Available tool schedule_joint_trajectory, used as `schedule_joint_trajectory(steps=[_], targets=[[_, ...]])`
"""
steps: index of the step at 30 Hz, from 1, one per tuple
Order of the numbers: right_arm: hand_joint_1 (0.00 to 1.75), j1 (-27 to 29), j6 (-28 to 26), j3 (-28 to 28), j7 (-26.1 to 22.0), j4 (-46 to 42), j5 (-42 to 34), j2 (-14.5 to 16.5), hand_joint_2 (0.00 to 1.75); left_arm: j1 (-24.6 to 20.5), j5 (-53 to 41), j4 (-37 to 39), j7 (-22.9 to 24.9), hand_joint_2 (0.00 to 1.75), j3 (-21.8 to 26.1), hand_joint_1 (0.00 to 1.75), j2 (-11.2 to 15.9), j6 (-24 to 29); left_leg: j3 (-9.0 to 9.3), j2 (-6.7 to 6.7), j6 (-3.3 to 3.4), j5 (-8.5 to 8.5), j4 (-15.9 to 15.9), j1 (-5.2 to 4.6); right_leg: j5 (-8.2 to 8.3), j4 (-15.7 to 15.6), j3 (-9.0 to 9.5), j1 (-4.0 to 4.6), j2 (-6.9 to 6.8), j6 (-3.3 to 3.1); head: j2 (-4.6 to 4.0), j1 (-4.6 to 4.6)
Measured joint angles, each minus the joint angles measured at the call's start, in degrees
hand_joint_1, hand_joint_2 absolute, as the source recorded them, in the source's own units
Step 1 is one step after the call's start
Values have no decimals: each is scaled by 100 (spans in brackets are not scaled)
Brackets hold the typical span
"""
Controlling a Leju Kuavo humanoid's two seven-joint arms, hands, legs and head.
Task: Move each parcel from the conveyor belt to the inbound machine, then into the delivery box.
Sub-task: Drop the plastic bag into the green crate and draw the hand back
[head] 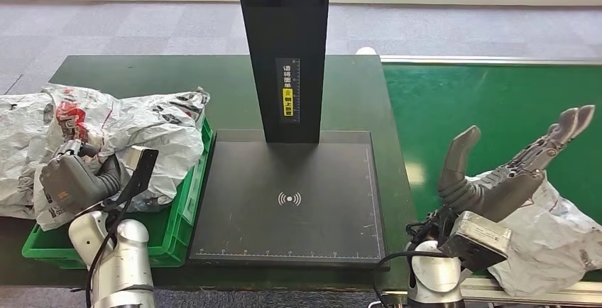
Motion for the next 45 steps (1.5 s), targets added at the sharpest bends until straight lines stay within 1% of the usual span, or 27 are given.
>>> schedule_joint_trajectory(steps=[3,7,10,13,17,21,23,25,28,31,33,39,43,45], targets=[[0,1,0,11,0,0,-2,0,175,-66,-98,143,184,175,8,0,-17,0,1,1,0,0,0,-2,1,-1,0,-2,2,1,0,0],[0,2,0,19,0,0,-2,0,175,-128,-109,253,215,0,27,0,-23,0,1,-3,0,0,0,-2,0,-1,2,-2,-2,1,0,0],[0,3,0,26,0,0,-11,0,175,-178,-77,313,215,0,50,0,-23,0,1,-3,0,0,0,-2,0,-1,3,-1,-4,0,0,0],[0,3,0,28,1,1,-63,0,175,-271,186,356,135,0,203,0,-26,0,6,-3,0,0,-1,-2,-1,0,9,-1,-5,0,0,0],[0,2,0,28,2,2,-120,0,175,-453,685,413,-287,0,582,0,-32,0,20,-3,-1,2,-5,-2,-2,1,23,-2,-7,-2,0,0],[0,0,3,28,2,3,-134,0,175,-612,934,461,-699,0,946,0,-45,0,34,-3,-6,5,-8,-2,-2,3,33,-2,-7,-3,0,0],[0,-2,5,28,2,6,-137,0,175,-658,1062,508,-864,0,1038,0,-54,0,39,-4,-7,6,-9,-3,-2,3,34,-2,-7,-4,0,0],[0,-4,7,28,2,13,-158,0,175,-707,1390,620,-1073,0,1054,0,-56,0,42,-15,-7,10,-12,-4,-3,3,38,-4,-16,-5,0,0],[0,-12,7,28,3,63,-221,0,175,-783,2303,843,-1533,0,983,0,-56,0,52,-42,-8,15,-16,-6,-9,3,54,-5,-38,-8,0,0],[0,-24,7,28,4,131,-282,0,175,-747,3339,936,-1960,0,781,0,-58,0,61,-44,-9,15,-17,-6,-10,3,70,-6,-40,-11,0,1],[0,-31,7,28,4,186,-308,0,175,-664,3877,909,-2062,0,561,0,-62,0,63,-43,-9,16,-17,-7,-9,3,72,-6,-39,-11,0,1],[0,-48,7,28,4,330,-358,0,175,-381,4664,691,-2111,0,-25,0,-67,0,64,-44,-8,14,-17,-12,-10,3,73,-11,-37,-10,0,2],[0,-69,7,28,6,515,-509,-3,175,-149,4996,481,-2115,175,-454,0,-69,-2,61,-45,-8,12,-17,-13,-13,2,70,-12,-38,-7,0,1],[0,-78,7,28,7,620,-565,-4,175,-68,5000,419,-2116,175,-618,0,-69,-5,60,-45,-7,11,-17,-13,-14,2,69,-12,-38,-6,0,1]])
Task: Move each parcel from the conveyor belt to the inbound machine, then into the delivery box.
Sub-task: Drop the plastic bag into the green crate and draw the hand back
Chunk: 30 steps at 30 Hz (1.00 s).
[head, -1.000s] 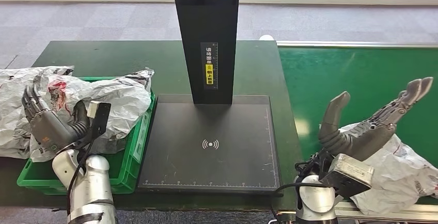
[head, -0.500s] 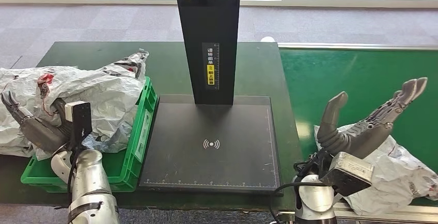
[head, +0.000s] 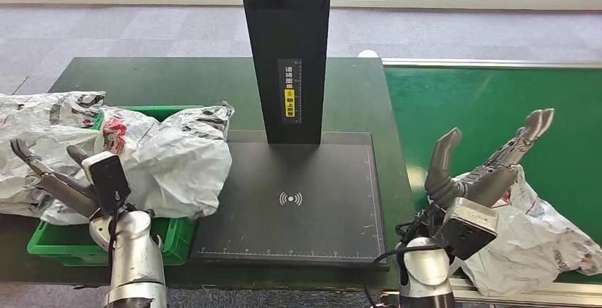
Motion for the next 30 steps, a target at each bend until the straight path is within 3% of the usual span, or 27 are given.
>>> schedule_joint_trajectory(steps=[16,21,23,26,30], targets=[[0,-30,0,0,0,357,-36,0,175,106,-393,-100,1,175,-217,0,-4,-1,-5,3,-1,-1,0,1,1,1,-9,2,9,-1,0,0],[0,-35,-1,-6,0,418,186,1,175,179,-3,-207,0,175,-261,0,-3,-16,-11,6,-3,-1,0,2,1,1,-21,5,12,-2,0,1],[0,-51,-2,-96,16,569,920,9,175,285,657,-309,0,175,-483,0,19,-172,-19,8,-3,-1,0,4,1,1,-27,8,13,-2,0,1],[0,-171,2,-671,438,1209,3099,37,175,480,1769,-572,-1,175,-1128,0,105,-866,-37,-4,-1,0,3,10,3,0,-31,12,-1,-1,0,1],[0,-623,9,-2025,2307,2329,5826,49,175,709,2457,-1016,5,175,-1951,0,197,-2267,-58,-19,12,9,9,9,13,-9,-39,9,-18,10,0,2]])
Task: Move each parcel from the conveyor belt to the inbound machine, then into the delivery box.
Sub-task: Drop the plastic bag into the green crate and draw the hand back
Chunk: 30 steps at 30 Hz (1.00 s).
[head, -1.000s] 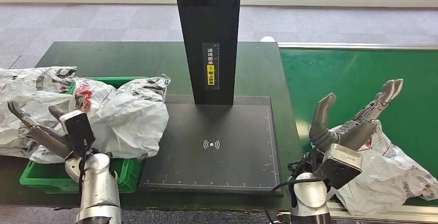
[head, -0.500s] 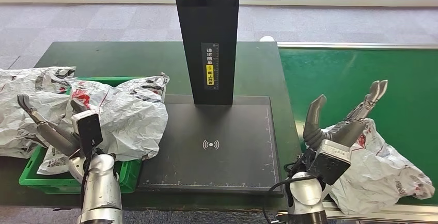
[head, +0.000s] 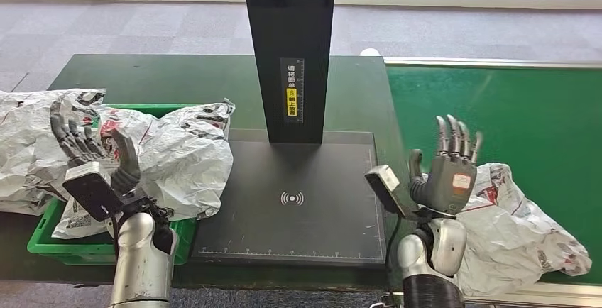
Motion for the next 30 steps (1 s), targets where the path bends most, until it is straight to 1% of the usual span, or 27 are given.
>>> schedule_joint_trajectory(steps=[1,2,4,8,11,15,19,21,24,26,30], targets=[[0,-115,-1,-303,398,274,338,-10,175,50,71,-96,10,175,-169,0,20,-292,-3,0,2,1,1,0,3,-2,-1,0,0,3,0,1],[0,-202,-2,-558,652,523,530,-25,175,101,109,-186,22,175,-331,0,39,-501,-4,1,2,1,2,-2,6,-3,-2,-2,2,5,0,1],[0,-315,-6,-932,958,939,736,-63,175,185,166,-334,55,175,-595,0,70,-782,-7,8,4,-1,3,-4,10,-3,-10,-4,13,9,0,1],[0,-524,-11,-1330,1816,1827,1031,-244,175,279,251,-556,186,175,-960,0,100,-1509,-12,15,7,-4,3,-5,10,-6,-19,-4,21,11,0,0],[0,-631,-12,-1532,2213,2508,1072,-441,175,310,210,-674,289,175,-1177,0,108,-1829,-17,13,7,-5,3,-4,9,-5,-23,-3,19,11,0,1],[0,-710,18,-1679,2481,3092,1094,-635,175,299,201,-715,352,175,-1322,0,109,-1945,-19,18,7,-5,3,-4,9,-5,-28,-3,23,11,0,0],[0,-724,170,-1854,2704,3412,1003,-765,175,290,200,-684,395,175,-1350,0,109,-1990,-19,18,7,-5,3,-4,9,-5,-29,-3,22,11,0,-1],[1,-723,422,-1972,2604,3529,815,-813,175,285,195,-662,405,175,-1354,0,109,-2032,-19,18,7,-5,3,-4,9,-5,-28,-3,23,11,0,-1],[3,-746,1057,-2139,2340,3706,531,-880,175,279,187,-638,424,175,-1360,0,109,-2062,-16,23,8,-7,3,-3,9,-8,-26,-3,31,11,0,-1],[3,-796,1312,-2209,2288,3804,451,-916,175,273,186,-619,438,175,-1368,0,109,-2068,-7,35,8,-12,3,-1,9,-12,-21,-1,42,11,0,-1],[175,-876,1405,-2293,2255,3931,396,-960,175,260,186,-596,460,175,-1394,0,109,-2083,6,47,8,-15,3,2,9,-20,-9,2,46,13,0,-1]])
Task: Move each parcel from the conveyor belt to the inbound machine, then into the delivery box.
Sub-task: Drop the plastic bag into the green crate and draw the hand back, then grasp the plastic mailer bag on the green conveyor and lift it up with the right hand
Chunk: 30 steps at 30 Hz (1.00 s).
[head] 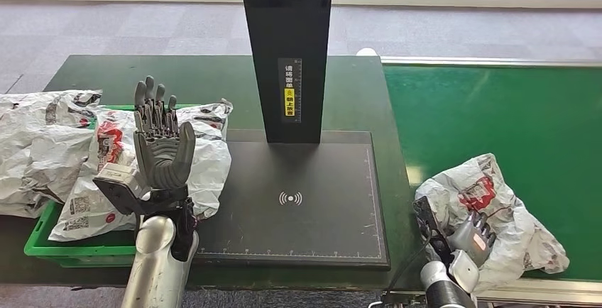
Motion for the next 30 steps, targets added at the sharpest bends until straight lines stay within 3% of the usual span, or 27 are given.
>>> schedule_joint_trajectory(steps=[5,9,11,13,17,19,23,30], targets=[[175,-58,-22,-82,-21,96,-31,-22,175,-2,0,30,2,175,-29,0,1,-10,11,-1,11,7,1,0,6,-6,13,-1,-2,8,0,0],[175,-48,-440,-140,-369,110,-303,-31,175,-2,0,66,2,175,-36,0,3,-31,5,-4,15,11,6,-2,13,-6,20,-2,-5,16,0,0],[175,19,-910,-203,-974,-24,-720,3,175,0,0,94,-20,175,-37,0,5,-27,-1,-8,16,12,7,-3,16,-5,19,-3,-6,17,0,0],[175,157,-1280,-298,-1912,-434,-1275,135,175,3,-2,124,-69,175,-42,0,7,6,-11,-12,15,12,7,-4,17,-3,11,-4,-9,17,0,0],[175,367,-1429,-610,-3900,-1767,-2313,643,175,-9,-21,220,-148,175,-77,0,7,52,-22,-8,13,13,6,-3,16,2,-13,-3,-5,13,0,0],[175,456,-1432,-689,-4391,-2459,-2844,875,175,-21,-56,279,-162,175,-104,0,7,53,-24,-9,13,12,5,-2,13,3,-16,-2,-5,9,0,0],[175,670,-1432,-582,-4565,-3782,-3572,1151,175,-41,-107,386,-168,175,-160,0,7,54,-33,-11,12,12,5,-3,9,4,-21,-3,-8,8,0,0],[175,756,-1432,-54,-4574,-5148,-3813,1184,175,-64,-111,519,-170,175,-205,0,7,54,-34,17,13,10,6,-7,17,1,-33,-7,11,9,0,-2]])
